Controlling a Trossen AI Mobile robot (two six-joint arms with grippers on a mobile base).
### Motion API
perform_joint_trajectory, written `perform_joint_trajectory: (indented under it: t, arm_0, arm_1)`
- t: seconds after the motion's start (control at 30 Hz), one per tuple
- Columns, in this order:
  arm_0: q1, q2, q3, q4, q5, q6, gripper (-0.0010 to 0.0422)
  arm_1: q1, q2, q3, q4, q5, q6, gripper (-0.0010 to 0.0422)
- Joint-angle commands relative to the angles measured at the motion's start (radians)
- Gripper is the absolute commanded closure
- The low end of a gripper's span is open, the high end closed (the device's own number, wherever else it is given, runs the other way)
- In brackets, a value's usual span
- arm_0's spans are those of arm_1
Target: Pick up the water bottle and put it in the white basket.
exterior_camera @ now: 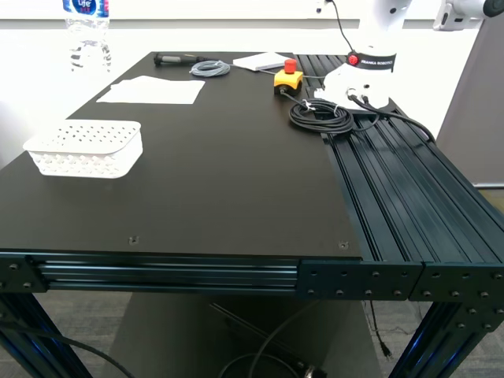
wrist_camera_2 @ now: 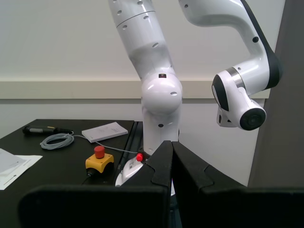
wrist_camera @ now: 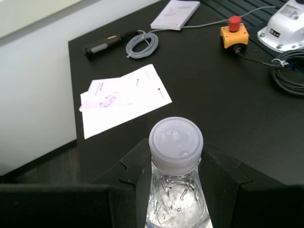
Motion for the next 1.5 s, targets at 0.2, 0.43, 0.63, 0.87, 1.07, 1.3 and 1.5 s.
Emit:
perform_joint_trajectory:
  t: [0.2, 0.43, 0.63, 0.87, 1.07, 1.3, 1.5]
  arm_0:
    - [0.0, 0.0, 0.002, 0.003, 0.0, 0.0, 0.0412]
    - [0.0, 0.0, 0.002, 0.003, 0.0, 0.0, 0.0412]
    - [0.0, 0.0, 0.002, 0.003, 0.0, 0.0, 0.0412]
    - [0.0, 0.0, 0.002, 0.003, 0.0, 0.0, 0.0412]
    - [0.0, 0.0, 0.002, 0.003, 0.0, 0.0, 0.0412]
    - [0.0, 0.0, 0.002, 0.003, 0.0, 0.0, 0.0412]
    - [0.0, 0.0, 0.002, 0.003, 0.0, 0.0, 0.0412]
  arm_1:
    - [0.039, -0.002, -0.13, 0.142, -0.003, 0.016, 0.0413]
    - [0.043, -0.002, -0.163, 0.172, 0.038, 0.05, 0.0412]
    - [0.045, -0.002, -0.209, 0.179, 0.045, 0.073, 0.0373]
    - [0.048, -0.002, -0.215, 0.193, 0.048, 0.106, 0.0273]
    - [0.05, -0.002, -0.215, 0.195, 0.046, 0.105, 0.0304]
    - [0.05, -0.002, -0.215, 0.201, 0.044, 0.105, 0.0346]
    - [0.05, -0.002, -0.215, 0.201, 0.04, 0.105, 0.0362]
